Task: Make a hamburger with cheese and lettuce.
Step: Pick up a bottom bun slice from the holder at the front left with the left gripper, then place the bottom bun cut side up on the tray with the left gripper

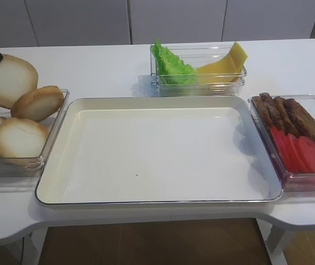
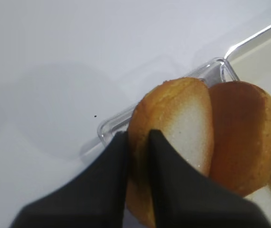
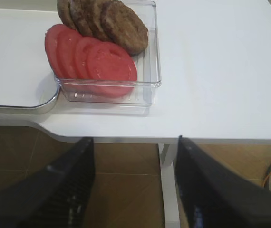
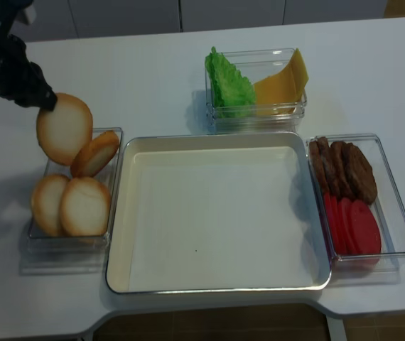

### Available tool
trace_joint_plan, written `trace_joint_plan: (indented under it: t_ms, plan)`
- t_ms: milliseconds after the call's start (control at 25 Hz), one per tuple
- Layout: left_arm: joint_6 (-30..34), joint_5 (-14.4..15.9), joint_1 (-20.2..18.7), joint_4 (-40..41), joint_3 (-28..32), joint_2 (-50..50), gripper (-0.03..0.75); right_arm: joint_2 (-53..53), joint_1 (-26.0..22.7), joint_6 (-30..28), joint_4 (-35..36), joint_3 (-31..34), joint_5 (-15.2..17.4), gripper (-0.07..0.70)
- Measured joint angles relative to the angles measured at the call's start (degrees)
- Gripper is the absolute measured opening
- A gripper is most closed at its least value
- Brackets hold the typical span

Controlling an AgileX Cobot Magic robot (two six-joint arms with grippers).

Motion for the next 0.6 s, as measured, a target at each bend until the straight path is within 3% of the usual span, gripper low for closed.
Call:
trace_joint_plan:
  t_ms: [600]
  plan:
    - [-0.25, 0.88, 0.0, 0.0, 0.0, -6.45, 0.082, 0.0, 0.0, 0.0, 0.0, 0.0, 0.0, 0.426]
